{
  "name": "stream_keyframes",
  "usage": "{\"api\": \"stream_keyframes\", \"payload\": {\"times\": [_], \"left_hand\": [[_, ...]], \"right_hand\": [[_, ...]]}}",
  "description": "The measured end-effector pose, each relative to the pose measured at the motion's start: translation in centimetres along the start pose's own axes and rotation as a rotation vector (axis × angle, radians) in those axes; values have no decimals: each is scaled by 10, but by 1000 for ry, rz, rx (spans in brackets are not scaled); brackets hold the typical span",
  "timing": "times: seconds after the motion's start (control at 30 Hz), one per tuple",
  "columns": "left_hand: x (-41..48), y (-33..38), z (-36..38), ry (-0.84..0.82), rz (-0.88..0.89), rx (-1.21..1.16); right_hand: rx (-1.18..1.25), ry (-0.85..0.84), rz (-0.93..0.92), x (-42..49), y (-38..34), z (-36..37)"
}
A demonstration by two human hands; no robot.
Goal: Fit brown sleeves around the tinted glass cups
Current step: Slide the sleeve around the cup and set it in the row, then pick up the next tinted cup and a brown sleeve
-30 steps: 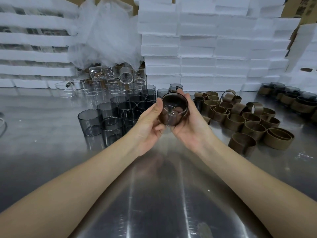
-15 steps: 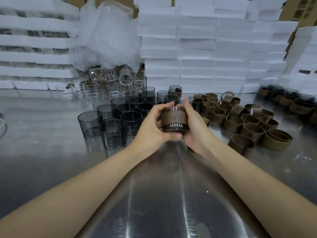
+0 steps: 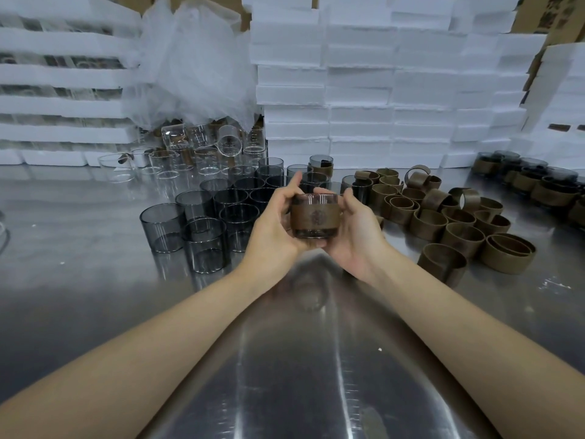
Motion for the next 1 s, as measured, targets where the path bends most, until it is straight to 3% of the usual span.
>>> {"api": "stream_keyframes", "payload": {"times": [0.13,0.27,0.47,0.67,0.77,0.87,1.0], "left_hand": [[2,2,0,64,-45,-112],[-2,7,2,64,-37,-62],[-2,10,-2,79,-53,87],[42,38,-4,-51,-160,-34],[100,46,-8,-133,-187,176],[159,40,-8,-194,-100,510],[228,13,-8,-293,-64,789]], "right_hand": [[48,-11,34,0,1,0],[-3,-22,13,-2,-1,1],[-244,-147,-146,-8,-8,7],[-530,-194,-262,7,-63,1],[-657,-208,-285,33,-101,-4],[-774,-189,-314,74,-132,-16],[-1092,-221,-283,126,-158,-39]]}}
Point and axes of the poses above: each hand's wrist, its own x-axis towards the middle knuckle, its own z-axis out of the palm, y = z × x, the point moved 1 cm from there along x, towards the middle knuckle, and after that the axes turned 4 degrees about -y, right-handed, at the moved point
